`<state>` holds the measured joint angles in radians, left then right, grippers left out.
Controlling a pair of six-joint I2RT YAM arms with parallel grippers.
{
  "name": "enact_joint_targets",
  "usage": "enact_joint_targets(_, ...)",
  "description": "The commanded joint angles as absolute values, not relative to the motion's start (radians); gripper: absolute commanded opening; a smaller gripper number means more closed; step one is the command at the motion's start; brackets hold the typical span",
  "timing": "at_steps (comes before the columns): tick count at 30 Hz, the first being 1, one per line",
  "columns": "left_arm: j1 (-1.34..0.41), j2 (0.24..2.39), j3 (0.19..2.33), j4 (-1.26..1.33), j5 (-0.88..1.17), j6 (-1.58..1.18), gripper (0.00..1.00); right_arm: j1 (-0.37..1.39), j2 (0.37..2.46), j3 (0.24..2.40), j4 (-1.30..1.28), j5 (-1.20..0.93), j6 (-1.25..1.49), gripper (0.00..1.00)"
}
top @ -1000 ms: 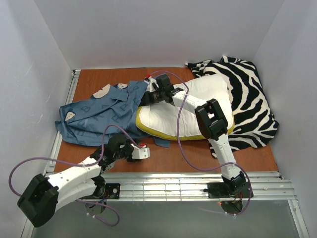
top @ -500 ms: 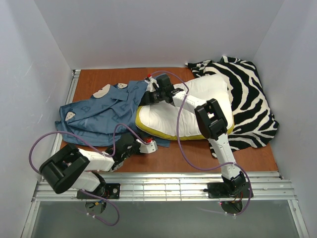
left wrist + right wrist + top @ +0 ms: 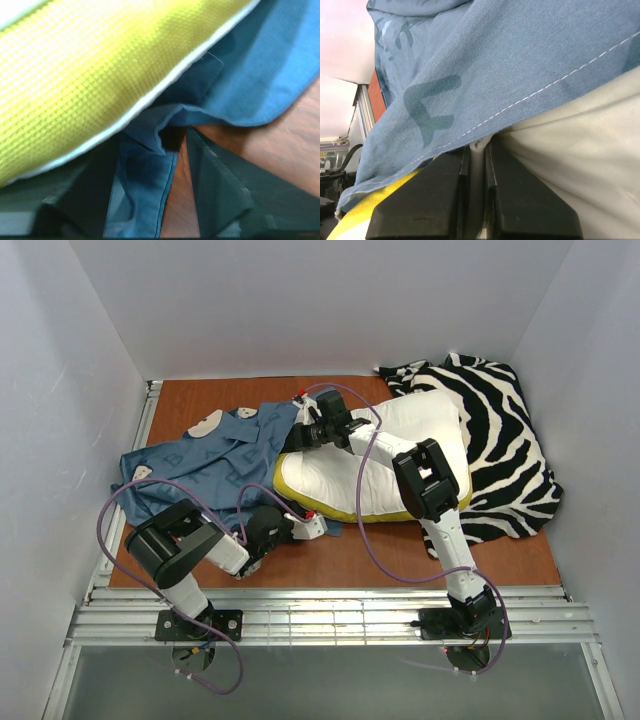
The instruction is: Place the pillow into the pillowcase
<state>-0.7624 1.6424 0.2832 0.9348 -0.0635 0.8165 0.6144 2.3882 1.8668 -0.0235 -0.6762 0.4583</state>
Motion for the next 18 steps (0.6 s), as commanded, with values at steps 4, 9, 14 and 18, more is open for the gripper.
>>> enact_joint_targets(4,-0.767,1.724,0.356,0.945,-0.11,0.799,0.23,0.606,2.408,1.856,0.046,-0.698,0.466,0.01)
enact_joint_targets(9,-0.767,1.576,0.341,0.703,-0.037,0.815,0.0,0.607,2.402,1.855,0.048,-0.683,0.468,0.01)
enact_joint_targets(14,-0.769,1.163,0.383,0.062,0.306,0.782,0.0,0.607,2.413,1.902,0.048,-0.635,0.466,0.01)
enact_joint_targets(18,-0.778,1.045,0.445,-0.286,0.472,0.842,0.0,0.606,2.439,1.937,0.041,-0.516,0.465,0.01)
